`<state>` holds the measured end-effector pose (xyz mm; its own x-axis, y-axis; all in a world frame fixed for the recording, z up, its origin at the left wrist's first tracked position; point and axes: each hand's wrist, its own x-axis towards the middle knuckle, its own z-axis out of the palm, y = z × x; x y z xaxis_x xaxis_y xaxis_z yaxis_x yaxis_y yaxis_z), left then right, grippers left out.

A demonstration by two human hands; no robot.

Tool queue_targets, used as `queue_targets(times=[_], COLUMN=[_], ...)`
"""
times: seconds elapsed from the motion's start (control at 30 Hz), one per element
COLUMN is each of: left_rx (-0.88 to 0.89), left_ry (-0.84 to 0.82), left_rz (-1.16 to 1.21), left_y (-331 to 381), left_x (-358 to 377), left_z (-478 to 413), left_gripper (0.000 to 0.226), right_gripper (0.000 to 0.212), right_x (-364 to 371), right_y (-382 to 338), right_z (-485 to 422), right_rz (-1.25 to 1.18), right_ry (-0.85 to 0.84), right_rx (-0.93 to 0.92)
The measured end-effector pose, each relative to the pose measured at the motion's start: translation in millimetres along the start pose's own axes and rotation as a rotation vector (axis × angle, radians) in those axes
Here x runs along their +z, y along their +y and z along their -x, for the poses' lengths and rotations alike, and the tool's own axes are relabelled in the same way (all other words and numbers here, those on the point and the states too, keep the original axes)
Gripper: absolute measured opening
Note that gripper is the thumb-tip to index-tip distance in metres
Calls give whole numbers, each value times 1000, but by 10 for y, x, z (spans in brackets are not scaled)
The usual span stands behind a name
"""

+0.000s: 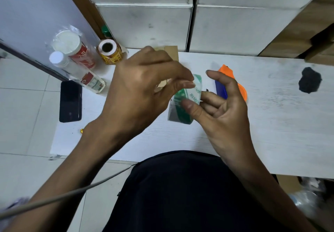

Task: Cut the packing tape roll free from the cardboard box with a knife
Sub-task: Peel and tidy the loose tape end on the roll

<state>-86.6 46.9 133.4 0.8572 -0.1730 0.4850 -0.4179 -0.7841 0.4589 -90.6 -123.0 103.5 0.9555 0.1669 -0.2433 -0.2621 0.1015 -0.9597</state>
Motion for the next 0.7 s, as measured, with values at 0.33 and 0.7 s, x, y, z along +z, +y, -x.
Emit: queue_targets(times=[0.33, 0.7], left_rx=[270, 74], left_ry=[133, 252], left_rz=[-249, -171], left_y=[-44, 82], left_x=[106, 156], left_z=[287, 324], left_gripper=[16, 8], right_gripper=[81, 55], right_x=[-106, -53], right_y=[-4, -84], right_z=[-37, 35], right_rz=[-404, -216], right_ry=[-174, -178], right_rx=[61, -88])
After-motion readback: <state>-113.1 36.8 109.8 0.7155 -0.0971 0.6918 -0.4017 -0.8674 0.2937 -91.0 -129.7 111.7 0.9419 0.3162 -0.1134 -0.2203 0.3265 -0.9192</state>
